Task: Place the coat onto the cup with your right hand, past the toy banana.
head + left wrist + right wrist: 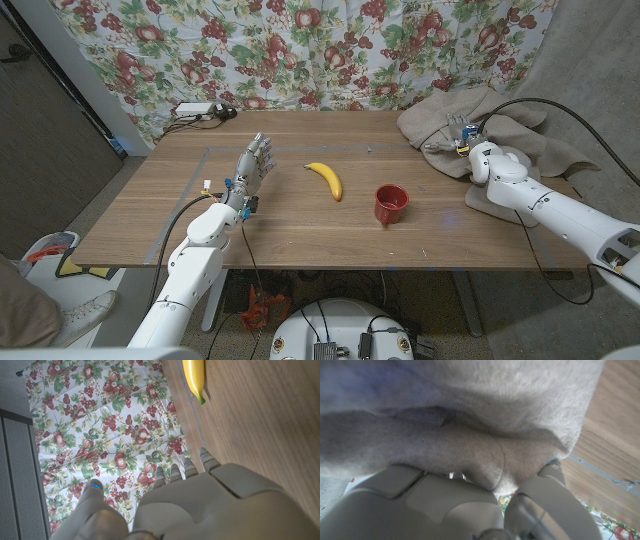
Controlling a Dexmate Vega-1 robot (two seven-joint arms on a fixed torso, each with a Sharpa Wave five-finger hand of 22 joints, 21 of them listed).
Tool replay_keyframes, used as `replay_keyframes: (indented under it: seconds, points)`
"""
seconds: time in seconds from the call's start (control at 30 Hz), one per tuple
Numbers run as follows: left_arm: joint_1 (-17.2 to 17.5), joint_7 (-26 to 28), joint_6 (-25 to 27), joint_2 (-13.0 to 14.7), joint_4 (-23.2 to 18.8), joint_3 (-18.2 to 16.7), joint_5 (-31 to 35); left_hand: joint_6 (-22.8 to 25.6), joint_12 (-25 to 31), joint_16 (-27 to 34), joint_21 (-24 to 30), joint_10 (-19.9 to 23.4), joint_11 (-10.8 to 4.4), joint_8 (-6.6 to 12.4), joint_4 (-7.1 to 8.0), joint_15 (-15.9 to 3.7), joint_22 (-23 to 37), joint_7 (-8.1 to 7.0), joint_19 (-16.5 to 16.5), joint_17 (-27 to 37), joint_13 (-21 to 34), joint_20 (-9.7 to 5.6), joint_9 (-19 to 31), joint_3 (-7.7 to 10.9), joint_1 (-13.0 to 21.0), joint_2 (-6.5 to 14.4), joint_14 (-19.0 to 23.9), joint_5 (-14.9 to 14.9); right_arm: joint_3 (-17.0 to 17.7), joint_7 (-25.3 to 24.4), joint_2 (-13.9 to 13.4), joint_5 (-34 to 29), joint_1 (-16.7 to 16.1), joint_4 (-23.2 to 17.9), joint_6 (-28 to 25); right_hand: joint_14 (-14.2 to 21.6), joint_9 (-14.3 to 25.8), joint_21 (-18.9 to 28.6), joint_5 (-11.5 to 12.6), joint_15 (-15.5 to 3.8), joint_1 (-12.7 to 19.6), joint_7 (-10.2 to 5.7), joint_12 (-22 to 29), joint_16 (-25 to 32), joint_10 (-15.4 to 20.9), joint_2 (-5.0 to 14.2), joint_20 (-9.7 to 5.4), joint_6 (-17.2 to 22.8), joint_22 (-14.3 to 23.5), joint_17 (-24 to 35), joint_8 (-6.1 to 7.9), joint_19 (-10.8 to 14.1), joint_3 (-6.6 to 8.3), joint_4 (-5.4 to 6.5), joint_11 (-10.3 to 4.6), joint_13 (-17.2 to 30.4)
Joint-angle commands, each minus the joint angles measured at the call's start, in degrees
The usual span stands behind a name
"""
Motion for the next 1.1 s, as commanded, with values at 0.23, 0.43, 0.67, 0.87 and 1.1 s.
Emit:
replay_keyframes:
  seconds: [0.23, 0.43, 0.67, 0.87, 1.1]
  points:
    - [0.14, -0.2, -0.07, 0.08, -0.18, -0.07, -0.14, 0.24, 0.37, 0.21, 0.18, -0.43, 0.19, 0.37, -0.55, -0.01, 0.32, 0.0, -0.09, 0.19, 0.12, -0.08, 0.2, 0.23, 0.04, 0.38, -0.4, 0.09, -0.75, 0.53, 0.38, 0.41, 0.57, 1.16, -0.15, -0.29, 0.13, 0.27, 0.37, -0.36, 0.11, -0.06, 0.07, 0.15, 0.13, 0.33, 0.19, 0.21, 0.14, 0.21, 0.47, 0.08, -0.11, -0.02, -0.01, 0.28]
    - [0.12, -0.22, 0.28, 0.16, -0.41, -0.1, -0.17, 0.23, 0.4, 0.22, 0.19, -0.38, 0.21, 0.36, -0.59, 0.02, 0.32, -0.03, -0.07, 0.19, 0.12, -0.11, 0.2, 0.23, 0.03, 0.4, -0.38, 0.09, -1.03, 0.74, 0.67, 0.63, 0.73, 1.83, -0.2, -0.07, 0.15, 0.26, 0.42, -0.59, 0.09, 0.11, 0.48, 0.19, 1.31, 0.26, 0.15, 0.6, 0.14, 0.21, 0.59, 0.22, -0.24, -0.03, -0.16, 0.35]
    - [-0.22, -0.41, 0.59, 0.28, -0.42, -0.04, -0.12, 0.28, 0.38, 0.22, 0.19, -0.46, 0.19, 0.38, -0.65, -0.01, 0.32, 0.0, -0.07, 0.2, 0.12, -0.11, 0.2, 0.23, 0.02, 0.42, -0.4, 0.08, -1.23, 0.9, 0.84, 1.31, 0.77, 2.58, 0.24, 0.67, 0.16, 0.33, 0.48, -0.67, 0.16, 0.21, 0.51, 0.43, 1.53, 0.3, 0.09, 0.82, 0.13, 0.21, 0.64, 0.58, -0.29, -0.07, -0.38, 0.42]
    - [-0.5, -0.52, 0.7, 0.29, -0.28, 0.01, -0.07, 0.34, 0.4, 0.22, 0.19, -0.42, 0.22, 0.4, -0.69, 0.06, 0.32, -0.04, -0.06, 0.2, 0.12, -0.1, 0.2, 0.22, 0.0, 0.43, -0.4, 0.08, -1.18, 0.57, 1.01, 1.95, 0.76, 3.07, 0.51, 2.58, 0.19, 0.99, 0.62, 0.1, 0.45, 0.2, 0.34, 1.0, 1.28, 0.43, 0.82, 0.7, 0.19, 0.22, 0.53, 2.9, -0.35, -0.19, -0.67, 0.64]
    - [-0.81, -0.59, 0.58, 0.18, 0.04, 0.12, -0.03, 0.47, 0.39, 0.23, 0.19, -0.48, 0.21, 0.43, -0.73, 0.08, 0.32, -0.01, -0.07, 0.2, 0.12, -0.09, 0.2, 0.21, -0.03, 0.43, -0.39, 0.08, -1.59, 0.75, 1.15, 2.03, 1.2, 3.69, 0.7, 3.3, 0.22, 1.4, 0.7, 0.78, 0.67, 0.3, 0.41, 1.15, 1.54, 0.45, 1.39, 0.88, 0.23, 0.25, 0.57, 4.58, -0.41, -0.3, -0.52, 0.78]
